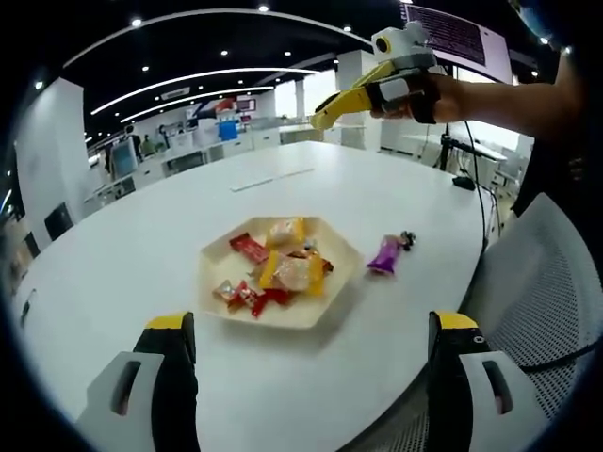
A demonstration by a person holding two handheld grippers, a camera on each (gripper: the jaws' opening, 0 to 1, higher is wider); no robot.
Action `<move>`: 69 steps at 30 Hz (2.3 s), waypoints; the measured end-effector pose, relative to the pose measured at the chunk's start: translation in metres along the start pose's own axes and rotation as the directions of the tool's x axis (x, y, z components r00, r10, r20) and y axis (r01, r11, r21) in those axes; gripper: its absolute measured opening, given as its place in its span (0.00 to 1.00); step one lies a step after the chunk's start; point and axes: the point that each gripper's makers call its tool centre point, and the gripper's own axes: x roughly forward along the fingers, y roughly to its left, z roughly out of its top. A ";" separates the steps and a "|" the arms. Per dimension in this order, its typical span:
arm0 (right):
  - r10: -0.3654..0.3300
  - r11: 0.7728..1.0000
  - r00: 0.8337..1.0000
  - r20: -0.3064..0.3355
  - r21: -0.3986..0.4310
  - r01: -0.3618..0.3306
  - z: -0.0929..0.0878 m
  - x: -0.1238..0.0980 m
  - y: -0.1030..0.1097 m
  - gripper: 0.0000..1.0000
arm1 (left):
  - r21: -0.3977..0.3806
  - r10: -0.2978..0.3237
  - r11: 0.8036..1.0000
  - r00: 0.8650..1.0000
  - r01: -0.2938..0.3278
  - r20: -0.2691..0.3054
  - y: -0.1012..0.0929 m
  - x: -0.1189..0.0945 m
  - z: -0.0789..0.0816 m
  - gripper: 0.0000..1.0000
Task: Place the target food into the container with the food tongs after gripping and lifting it, then release it inside without dropping or visibly crushing the food.
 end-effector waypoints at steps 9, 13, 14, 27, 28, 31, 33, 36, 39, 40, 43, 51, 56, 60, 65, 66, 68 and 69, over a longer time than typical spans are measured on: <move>0.013 1.000 1.000 0.017 0.003 -0.013 0.008 0.006 0.006 0.26 | -0.003 -0.001 1.000 1.000 0.001 0.006 0.000 0.000 0.001 0.99; 0.014 1.000 1.000 0.027 -0.007 -0.014 0.010 0.000 0.006 0.26 | 0.001 -0.009 1.000 1.000 0.009 0.005 -0.001 0.000 0.001 0.99; 0.011 1.000 1.000 0.030 -0.009 -0.010 0.009 -0.003 0.005 0.27 | 0.006 -0.010 1.000 1.000 0.010 0.006 -0.002 0.000 0.001 0.99; -0.019 1.000 0.995 0.097 0.018 0.018 -0.016 -0.059 -0.007 0.28 | -0.004 -0.035 0.999 0.999 0.035 0.003 -0.006 0.001 0.001 0.99; -0.019 1.000 0.995 0.100 0.020 0.017 -0.017 -0.062 -0.007 0.28 | -0.005 -0.037 0.999 0.999 0.037 0.003 -0.007 0.001 0.000 0.99; -0.015 1.000 0.995 0.098 0.009 0.015 -0.025 -0.069 -0.006 0.28 | -0.010 -0.035 0.999 0.999 0.035 0.009 -0.006 0.000 0.002 0.99; -0.011 1.000 0.995 0.095 0.015 0.009 -0.031 -0.072 -0.005 0.28 | -0.019 -0.030 0.999 0.999 0.030 0.017 -0.004 -0.001 0.003 0.99; -0.007 1.000 0.995 0.097 0.008 0.006 -0.036 -0.075 -0.003 0.28 | -0.018 -0.029 0.999 0.999 0.030 0.016 -0.004 0.000 0.003 0.99; 0.008 1.000 0.996 0.091 0.006 -0.009 -0.043 -0.076 0.002 0.28 | -0.017 -0.029 0.999 0.999 0.029 0.015 -0.005 0.000 0.003 0.99; 0.011 1.000 0.996 0.091 0.006 -0.011 -0.044 -0.076 0.004 0.28 | -0.018 -0.028 0.999 1.000 0.028 0.014 -0.005 0.000 0.003 0.99; 0.018 1.000 0.995 0.097 0.007 -0.019 -0.046 -0.075 0.007 0.28 | -0.015 -0.027 1.000 1.000 0.027 0.009 -0.004 0.000 0.002 0.99; 0.057 0.998 0.996 0.071 0.029 -0.059 -0.070 -0.070 0.019 0.29 | -0.010 -0.031 0.999 0.999 0.031 -0.011 -0.006 0.001 -0.002 0.99; 0.092 0.995 0.995 0.030 0.022 -0.093 -0.088 -0.064 0.029 0.29 | -0.017 -0.021 1.000 1.000 0.021 -0.022 -0.003 0.002 -0.005 0.99; 0.116 0.993 0.993 0.014 0.016 -0.116 -0.097 -0.058 0.036 0.29 | -0.013 -0.025 1.000 0.999 0.025 -0.027 -0.004 0.002 -0.006 0.99; 0.140 0.990 0.990 -0.021 -0.003 -0.141 -0.110 -0.050 0.044 0.29 | -0.008 -0.025 1.000 0.999 0.025 -0.031 -0.004 0.003 -0.006 0.99; 0.152 0.988 0.988 -0.035 -0.009 -0.152 -0.115 -0.048 0.046 0.29 | -0.008 -0.026 1.000 0.999 0.025 -0.032 -0.004 0.003 -0.006 0.99; 0.170 0.984 0.983 -0.065 -0.038 -0.173 -0.122 -0.044 0.052 0.29 | -0.004 -0.026 1.000 0.999 0.026 -0.038 -0.004 0.003 -0.007 0.99; 0.176 0.982 0.981 -0.076 -0.049 -0.180 -0.125 -0.043 0.053 0.29 | -0.003 -0.027 1.000 0.999 0.027 -0.038 -0.005 0.003 -0.007 0.99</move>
